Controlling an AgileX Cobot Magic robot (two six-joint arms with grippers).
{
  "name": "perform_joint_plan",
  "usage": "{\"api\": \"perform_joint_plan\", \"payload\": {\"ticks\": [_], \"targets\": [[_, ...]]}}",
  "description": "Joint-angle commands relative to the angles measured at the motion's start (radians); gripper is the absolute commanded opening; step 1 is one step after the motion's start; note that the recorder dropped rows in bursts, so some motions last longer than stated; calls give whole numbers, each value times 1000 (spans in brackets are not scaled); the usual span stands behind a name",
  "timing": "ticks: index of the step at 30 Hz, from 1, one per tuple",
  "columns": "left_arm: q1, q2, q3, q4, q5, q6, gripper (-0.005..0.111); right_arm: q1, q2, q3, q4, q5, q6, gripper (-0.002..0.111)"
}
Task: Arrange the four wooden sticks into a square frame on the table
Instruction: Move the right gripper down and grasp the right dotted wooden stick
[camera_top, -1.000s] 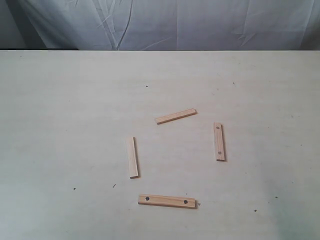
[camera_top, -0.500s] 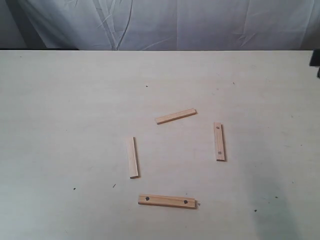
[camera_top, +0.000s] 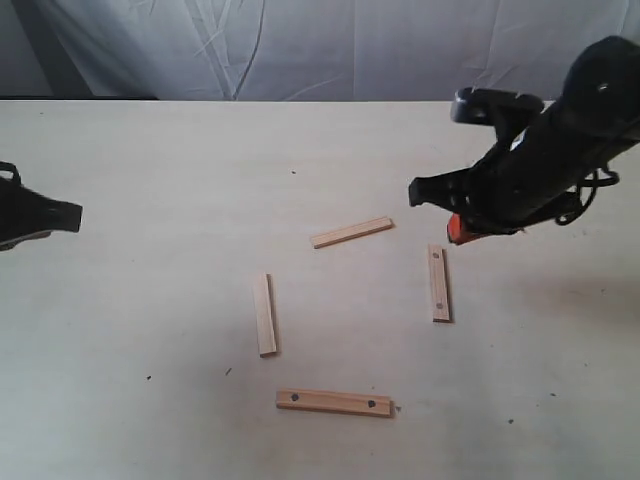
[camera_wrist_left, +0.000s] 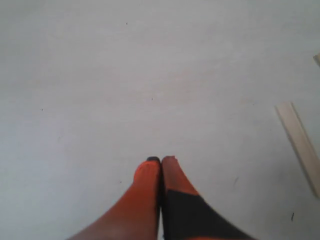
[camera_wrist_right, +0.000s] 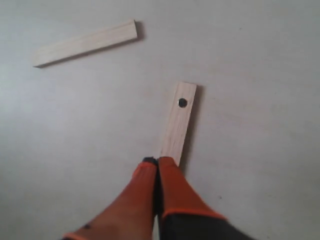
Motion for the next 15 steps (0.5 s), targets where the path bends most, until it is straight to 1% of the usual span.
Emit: {"api": "perform_joint_plan", "payload": {"ticks": [1, 2, 3, 5, 8, 10, 12, 13, 14, 15], "targets": [[-5, 3, -8, -25, -123, -6, 0, 38, 131, -62, -82, 33, 99, 22], [-5, 3, -10, -25, -156, -6, 0, 45, 152, -72, -86, 43, 105, 28], [-5, 3, -14, -25, -222, -6, 0, 60, 182, -91, -86, 48, 105, 38], [-5, 3, -14, -25, -301, -6, 0, 77, 217, -96, -115, 35, 138, 38], [-5, 3, -14, -55, -317, -8, 0, 77, 246, -96, -213, 39, 218, 38], [-5, 3, -14, -110, -341, -8, 0, 77, 263, -96, -214, 31, 227, 38], [-5, 3, -14, -123, -354, -8, 0, 77, 287, -96, -212, 29, 227, 38], [-5, 3, -14, -126, -356, -8, 0, 77, 292, -96, -212, 29, 227, 36], [-5, 3, -14, -126, -366, -8, 0, 77, 293, -96, -209, 33, 227, 28], [-5, 3, -14, -126, -375, -8, 0, 77, 293, -96, -209, 38, 227, 16]]}}
